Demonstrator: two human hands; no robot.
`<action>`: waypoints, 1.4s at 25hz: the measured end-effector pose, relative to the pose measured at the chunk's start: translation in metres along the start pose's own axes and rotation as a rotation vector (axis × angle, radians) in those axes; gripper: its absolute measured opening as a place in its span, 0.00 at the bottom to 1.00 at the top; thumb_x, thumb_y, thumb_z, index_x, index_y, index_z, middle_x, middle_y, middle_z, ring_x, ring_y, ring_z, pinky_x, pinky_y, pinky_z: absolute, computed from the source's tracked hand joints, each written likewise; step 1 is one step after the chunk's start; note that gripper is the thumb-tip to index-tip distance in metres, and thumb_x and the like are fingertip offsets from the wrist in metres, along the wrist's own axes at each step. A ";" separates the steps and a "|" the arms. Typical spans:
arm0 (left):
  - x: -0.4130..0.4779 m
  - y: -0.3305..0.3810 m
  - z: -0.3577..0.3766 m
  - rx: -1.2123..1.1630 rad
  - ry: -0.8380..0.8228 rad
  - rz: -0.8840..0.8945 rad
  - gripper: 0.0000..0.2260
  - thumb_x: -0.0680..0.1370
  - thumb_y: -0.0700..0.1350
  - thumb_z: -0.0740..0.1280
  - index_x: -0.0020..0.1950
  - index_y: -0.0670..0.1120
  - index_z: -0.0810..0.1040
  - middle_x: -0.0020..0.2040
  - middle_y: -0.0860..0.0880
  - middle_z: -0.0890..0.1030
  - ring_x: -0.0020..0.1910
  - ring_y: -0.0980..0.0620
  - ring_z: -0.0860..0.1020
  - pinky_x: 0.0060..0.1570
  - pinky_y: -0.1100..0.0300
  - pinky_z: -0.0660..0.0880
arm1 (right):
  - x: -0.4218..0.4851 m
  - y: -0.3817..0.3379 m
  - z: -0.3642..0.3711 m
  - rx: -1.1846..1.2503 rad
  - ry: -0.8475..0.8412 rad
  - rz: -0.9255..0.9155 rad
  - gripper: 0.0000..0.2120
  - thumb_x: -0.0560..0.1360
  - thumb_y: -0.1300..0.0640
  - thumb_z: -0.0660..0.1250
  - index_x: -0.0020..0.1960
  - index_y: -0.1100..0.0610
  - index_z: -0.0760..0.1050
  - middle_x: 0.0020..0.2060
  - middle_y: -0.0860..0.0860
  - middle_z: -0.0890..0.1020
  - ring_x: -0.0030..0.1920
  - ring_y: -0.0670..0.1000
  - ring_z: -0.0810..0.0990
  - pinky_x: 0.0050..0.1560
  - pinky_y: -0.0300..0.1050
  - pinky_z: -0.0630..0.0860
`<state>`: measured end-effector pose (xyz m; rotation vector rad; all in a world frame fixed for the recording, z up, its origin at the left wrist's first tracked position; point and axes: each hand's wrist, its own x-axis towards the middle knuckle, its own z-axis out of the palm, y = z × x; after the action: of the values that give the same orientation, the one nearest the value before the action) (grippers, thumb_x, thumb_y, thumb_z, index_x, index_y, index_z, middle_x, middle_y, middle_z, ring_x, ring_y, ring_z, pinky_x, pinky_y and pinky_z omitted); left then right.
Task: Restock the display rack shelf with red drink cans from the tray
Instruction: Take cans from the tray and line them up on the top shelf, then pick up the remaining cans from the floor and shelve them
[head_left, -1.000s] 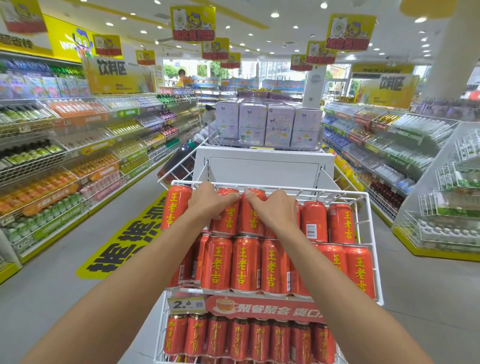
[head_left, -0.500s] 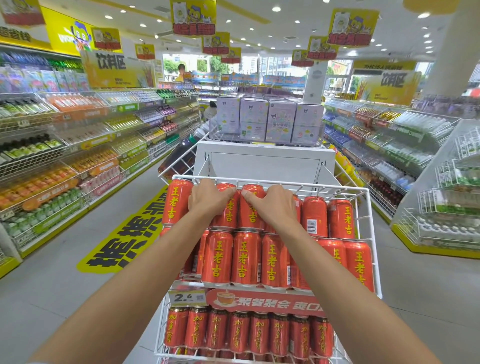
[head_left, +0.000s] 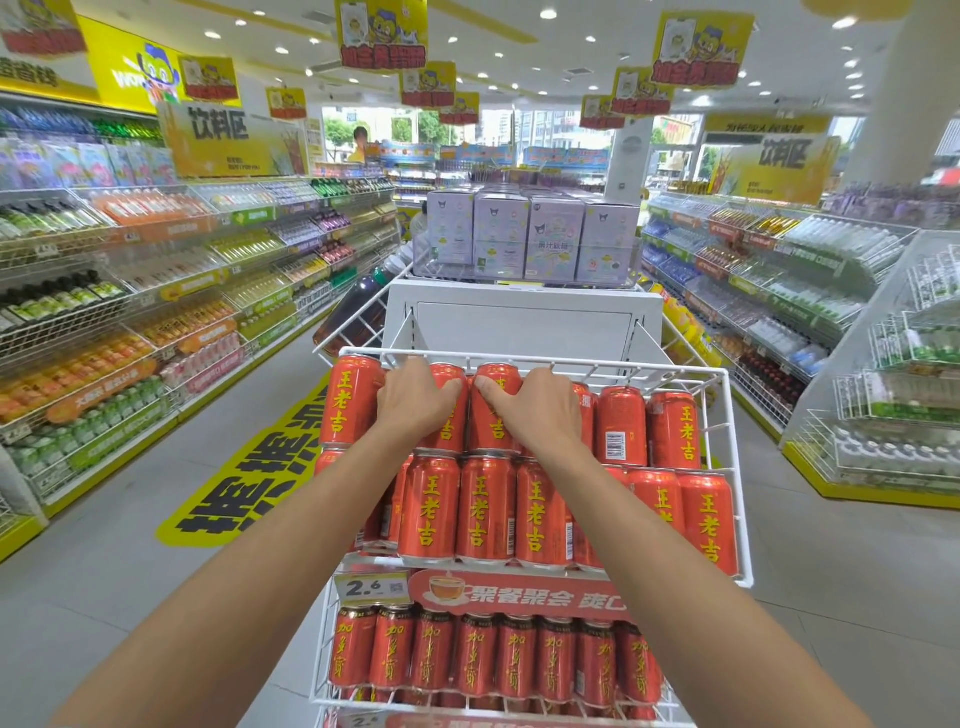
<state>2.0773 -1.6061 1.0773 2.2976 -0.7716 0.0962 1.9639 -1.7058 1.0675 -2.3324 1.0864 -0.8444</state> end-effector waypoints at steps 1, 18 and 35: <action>-0.002 0.001 -0.001 0.006 -0.009 0.000 0.17 0.80 0.54 0.67 0.57 0.40 0.76 0.56 0.39 0.82 0.62 0.36 0.77 0.59 0.46 0.72 | 0.000 0.001 0.000 -0.001 -0.006 0.003 0.29 0.76 0.31 0.68 0.36 0.56 0.69 0.45 0.59 0.82 0.52 0.64 0.83 0.42 0.48 0.68; -0.013 0.004 -0.011 0.008 -0.082 -0.036 0.17 0.79 0.51 0.69 0.36 0.45 0.67 0.36 0.47 0.75 0.51 0.39 0.78 0.50 0.50 0.72 | -0.005 0.002 -0.003 0.026 -0.085 0.044 0.27 0.75 0.33 0.71 0.47 0.60 0.79 0.51 0.60 0.85 0.54 0.63 0.83 0.43 0.49 0.71; -0.108 0.037 -0.060 0.608 -0.428 0.478 0.18 0.79 0.54 0.67 0.57 0.39 0.79 0.54 0.41 0.83 0.54 0.39 0.80 0.46 0.55 0.72 | -0.068 0.036 -0.073 -0.436 -0.366 -0.381 0.35 0.83 0.34 0.57 0.80 0.57 0.65 0.78 0.66 0.67 0.79 0.68 0.64 0.77 0.66 0.64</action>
<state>1.9770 -1.5345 1.1145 2.6758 -1.7003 0.0590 1.8604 -1.6826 1.0752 -2.9670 0.7319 -0.2831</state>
